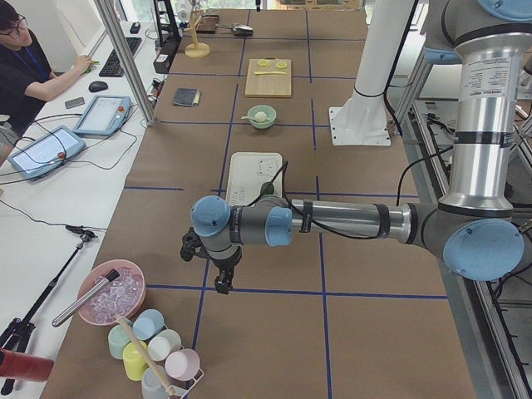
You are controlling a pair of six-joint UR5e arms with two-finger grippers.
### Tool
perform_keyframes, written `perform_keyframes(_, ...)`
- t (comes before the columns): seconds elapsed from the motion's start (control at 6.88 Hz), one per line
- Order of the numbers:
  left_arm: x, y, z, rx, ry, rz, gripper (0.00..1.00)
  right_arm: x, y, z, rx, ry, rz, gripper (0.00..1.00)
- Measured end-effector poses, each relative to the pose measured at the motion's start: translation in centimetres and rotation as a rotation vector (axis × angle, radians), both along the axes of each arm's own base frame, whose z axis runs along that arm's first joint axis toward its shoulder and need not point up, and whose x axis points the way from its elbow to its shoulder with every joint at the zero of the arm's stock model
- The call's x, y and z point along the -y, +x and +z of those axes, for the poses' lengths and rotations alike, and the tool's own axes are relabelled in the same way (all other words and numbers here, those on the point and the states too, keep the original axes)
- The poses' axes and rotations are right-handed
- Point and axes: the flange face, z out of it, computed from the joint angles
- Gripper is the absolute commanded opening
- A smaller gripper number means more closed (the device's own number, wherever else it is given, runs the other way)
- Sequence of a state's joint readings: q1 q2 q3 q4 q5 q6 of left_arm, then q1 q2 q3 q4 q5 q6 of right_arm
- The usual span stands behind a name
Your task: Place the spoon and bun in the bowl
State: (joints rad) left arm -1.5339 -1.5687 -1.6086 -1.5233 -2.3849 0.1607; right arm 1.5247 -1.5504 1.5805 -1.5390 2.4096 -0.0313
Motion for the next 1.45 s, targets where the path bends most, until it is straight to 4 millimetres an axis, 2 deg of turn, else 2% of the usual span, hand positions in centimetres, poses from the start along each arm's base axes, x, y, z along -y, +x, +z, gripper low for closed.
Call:
perform_keyframes(0.29, -0.1, 0.0, 0.2, 0.000, -0.003, 0.000, 1.00, 0.0, 0.2, -0.3, 0.007, -0.022, 0.032, 1.00)
perform_keyframes(0.87, 0.0, 0.0, -0.1, -0.001, 0.003, 0.000, 1.00, -0.4, 3.2, -0.5, 0.013, -0.021, 0.096, 1.00)
perform_keyframes(1.45, 0.0, 0.0, -0.1, -0.001, 0.005, 0.002, 1.00, -2.4, 3.9, 0.2, 0.014, -0.034, 0.111, 1.00)
